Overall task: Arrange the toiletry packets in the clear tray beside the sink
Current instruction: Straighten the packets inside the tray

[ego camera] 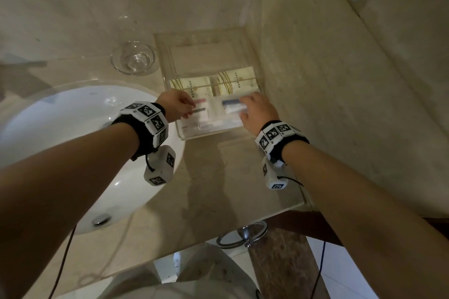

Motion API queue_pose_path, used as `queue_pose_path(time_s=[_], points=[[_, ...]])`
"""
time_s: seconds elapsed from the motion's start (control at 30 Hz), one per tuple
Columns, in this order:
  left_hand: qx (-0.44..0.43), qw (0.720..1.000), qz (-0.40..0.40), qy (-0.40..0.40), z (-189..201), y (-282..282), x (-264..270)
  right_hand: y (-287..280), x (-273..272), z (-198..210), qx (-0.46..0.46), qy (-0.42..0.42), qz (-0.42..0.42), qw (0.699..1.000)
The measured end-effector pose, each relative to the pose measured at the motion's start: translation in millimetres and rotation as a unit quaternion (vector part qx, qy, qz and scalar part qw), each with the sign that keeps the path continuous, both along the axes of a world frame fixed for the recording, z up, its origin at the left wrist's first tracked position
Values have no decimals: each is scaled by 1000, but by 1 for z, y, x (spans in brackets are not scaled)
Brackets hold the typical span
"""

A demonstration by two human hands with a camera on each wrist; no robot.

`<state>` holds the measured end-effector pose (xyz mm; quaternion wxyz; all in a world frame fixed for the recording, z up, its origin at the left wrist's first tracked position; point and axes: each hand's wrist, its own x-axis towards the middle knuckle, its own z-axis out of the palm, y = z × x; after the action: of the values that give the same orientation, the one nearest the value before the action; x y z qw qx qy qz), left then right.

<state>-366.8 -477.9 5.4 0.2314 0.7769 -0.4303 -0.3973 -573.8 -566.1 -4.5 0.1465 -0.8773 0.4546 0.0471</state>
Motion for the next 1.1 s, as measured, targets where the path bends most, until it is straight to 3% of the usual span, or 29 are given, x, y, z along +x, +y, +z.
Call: queue_pose_path(time_s=[0.13,0.23,0.33,0.43,0.53,0.67,0.87,1.1], points=[[-26,991,-69,-112,9,7,-3,-1,6,-3,38,108,44,992],[-61,976,-144,-150,6,8,-12,-2,5,-4,24,104,51,993],[-69,974,-156,-148,-2,8,-14,-3,3,-6,7,69,34,997],[-95,961,-170,-198,-11,9,-15,-2,0,-8,4,107,40,993],[-23,939,-210,-271,-14,13,-17,0,-3,-13,-8,154,45,987],[25,906,-253,-339,-20,17,-19,1,0,-19,-32,130,32,991],[-29,894,-273,-356,-23,15,-23,2,3,-23,-36,76,11,996],[-24,920,-208,-332,-19,-1,-7,-18,20,-21,-61,54,1,997]])
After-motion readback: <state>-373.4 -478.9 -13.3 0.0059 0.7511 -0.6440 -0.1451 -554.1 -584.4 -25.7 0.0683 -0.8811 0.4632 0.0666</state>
